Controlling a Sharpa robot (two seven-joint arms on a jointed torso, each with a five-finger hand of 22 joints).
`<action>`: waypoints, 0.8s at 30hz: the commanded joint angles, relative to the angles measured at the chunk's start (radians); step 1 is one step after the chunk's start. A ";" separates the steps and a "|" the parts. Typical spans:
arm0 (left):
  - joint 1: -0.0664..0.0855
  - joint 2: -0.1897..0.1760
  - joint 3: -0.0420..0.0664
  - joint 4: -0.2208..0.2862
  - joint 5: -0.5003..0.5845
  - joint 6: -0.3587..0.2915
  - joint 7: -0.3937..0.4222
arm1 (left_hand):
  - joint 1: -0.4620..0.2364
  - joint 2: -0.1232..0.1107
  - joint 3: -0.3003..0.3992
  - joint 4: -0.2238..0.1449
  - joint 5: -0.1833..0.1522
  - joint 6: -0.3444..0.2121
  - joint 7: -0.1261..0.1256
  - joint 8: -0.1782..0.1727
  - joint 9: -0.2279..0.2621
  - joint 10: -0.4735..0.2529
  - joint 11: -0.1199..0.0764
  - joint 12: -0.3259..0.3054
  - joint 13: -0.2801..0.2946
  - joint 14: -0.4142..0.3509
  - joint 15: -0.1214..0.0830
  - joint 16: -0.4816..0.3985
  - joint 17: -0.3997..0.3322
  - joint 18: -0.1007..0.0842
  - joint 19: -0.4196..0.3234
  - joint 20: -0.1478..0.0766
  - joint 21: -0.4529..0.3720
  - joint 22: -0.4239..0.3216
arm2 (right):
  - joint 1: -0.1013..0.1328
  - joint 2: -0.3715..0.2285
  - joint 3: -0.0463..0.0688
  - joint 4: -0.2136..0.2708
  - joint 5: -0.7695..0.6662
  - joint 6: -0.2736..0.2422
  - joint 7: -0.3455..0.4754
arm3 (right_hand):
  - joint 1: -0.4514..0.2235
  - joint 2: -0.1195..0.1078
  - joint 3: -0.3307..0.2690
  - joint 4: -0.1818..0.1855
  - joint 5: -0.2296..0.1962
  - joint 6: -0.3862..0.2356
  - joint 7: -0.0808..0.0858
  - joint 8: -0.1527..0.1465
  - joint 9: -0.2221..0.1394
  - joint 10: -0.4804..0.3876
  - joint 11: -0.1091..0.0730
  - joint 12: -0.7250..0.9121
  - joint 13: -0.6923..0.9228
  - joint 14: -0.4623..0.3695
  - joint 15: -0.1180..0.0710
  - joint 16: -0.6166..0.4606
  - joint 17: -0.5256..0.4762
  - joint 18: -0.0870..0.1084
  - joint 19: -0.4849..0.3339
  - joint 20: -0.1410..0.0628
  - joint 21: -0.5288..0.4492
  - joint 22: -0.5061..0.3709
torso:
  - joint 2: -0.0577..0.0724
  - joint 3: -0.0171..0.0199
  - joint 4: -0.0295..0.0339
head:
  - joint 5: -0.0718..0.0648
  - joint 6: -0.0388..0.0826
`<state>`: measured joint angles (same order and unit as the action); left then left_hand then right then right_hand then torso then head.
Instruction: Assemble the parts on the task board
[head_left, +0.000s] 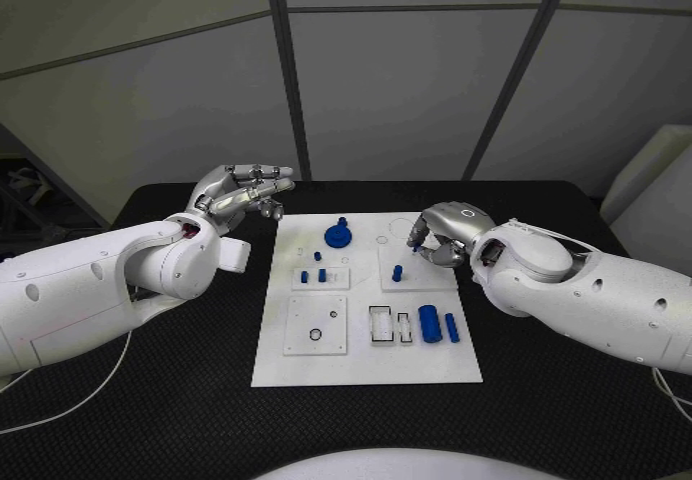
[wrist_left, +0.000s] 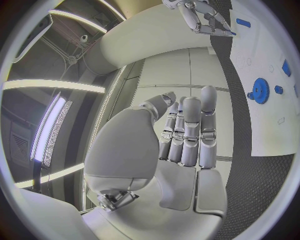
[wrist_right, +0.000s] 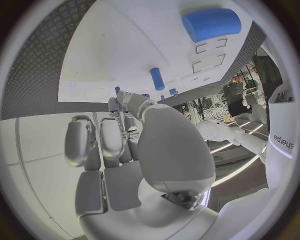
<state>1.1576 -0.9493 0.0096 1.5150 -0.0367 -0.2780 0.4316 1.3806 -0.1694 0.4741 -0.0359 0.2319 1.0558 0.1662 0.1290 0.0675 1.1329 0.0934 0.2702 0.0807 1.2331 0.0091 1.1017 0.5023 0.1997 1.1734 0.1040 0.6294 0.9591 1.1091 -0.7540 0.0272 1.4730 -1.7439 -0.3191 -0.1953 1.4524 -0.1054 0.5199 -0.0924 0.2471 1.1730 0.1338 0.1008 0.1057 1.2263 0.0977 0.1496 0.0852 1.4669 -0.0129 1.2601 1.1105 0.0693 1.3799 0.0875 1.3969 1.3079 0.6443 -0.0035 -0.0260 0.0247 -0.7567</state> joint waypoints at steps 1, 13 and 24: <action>0.001 0.000 0.001 0.001 0.003 0.011 0.003 | 0.000 0.007 -0.002 -0.003 -0.004 -0.004 0.002 0.003 -0.001 -0.010 0.000 0.004 0.000 -0.007 0.000 -0.006 -0.001 -0.017 -0.004 0.001 -0.003 -0.002 | 0.002 -0.016 0.001 0.059 0.012 -0.054 -0.004 | -0.009 -0.007 0.004 0.002 -0.003 0.002 0.001 0.001 0.001 0.036 -0.035 -0.002 0.021 0.036 -0.006 0.003 0.001 -0.007 0.008 0.000 0.004 0.042 | 0.000 -0.0003 0.0004 | 0.001 0.001; 0.001 0.015 0.001 -0.001 0.008 0.014 0.002 | 0.000 0.007 -0.003 -0.003 -0.004 -0.005 0.003 0.003 -0.001 -0.011 0.001 0.005 0.000 -0.007 0.000 -0.006 -0.001 -0.017 -0.005 0.001 -0.004 -0.002 | 0.002 0.035 0.001 0.168 0.078 -0.037 0.015 | -0.009 -0.008 0.005 0.001 -0.001 0.001 0.002 0.000 0.002 0.034 -0.035 -0.003 0.021 0.036 -0.006 0.004 0.000 -0.008 0.010 0.000 0.006 0.045 | 0.001 -0.0005 0.0016 | 0.017 0.000; 0.002 0.022 0.001 0.000 0.010 0.014 -0.001 | -0.001 0.007 -0.004 -0.002 -0.004 -0.006 0.003 0.003 -0.001 -0.012 0.001 0.005 0.000 -0.008 0.000 -0.007 -0.004 -0.017 -0.005 0.001 -0.004 -0.002 | -0.029 0.113 0.000 0.152 0.102 0.004 0.033 | -0.010 -0.008 0.006 0.001 0.000 0.000 0.002 -0.001 0.002 0.033 -0.034 -0.004 0.021 0.036 -0.006 0.004 -0.001 -0.007 0.009 0.000 0.006 0.045 | 0.002 -0.0012 0.0022 | 0.041 -0.010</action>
<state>1.1579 -0.9286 0.0097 1.5143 -0.0326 -0.2760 0.4285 1.3806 -0.1694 0.4741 -0.0359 0.2319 1.0558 0.1661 0.1289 0.0676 1.1259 0.0934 0.2702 0.0805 1.2332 0.0091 1.0979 0.4996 0.1995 1.1735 0.1040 0.6295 0.9584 1.0827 -0.6468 0.0270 1.6277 -1.6620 -0.3363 -0.1806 1.4459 -0.1119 0.5191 -0.0922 0.2431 1.1729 0.1339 0.1006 0.1060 1.2262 0.0976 0.1486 0.1071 1.4669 -0.0129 1.2601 1.1107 0.0696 1.3835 0.0838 1.3969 1.3077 0.6459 -0.0052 -0.0231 0.0593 -0.7637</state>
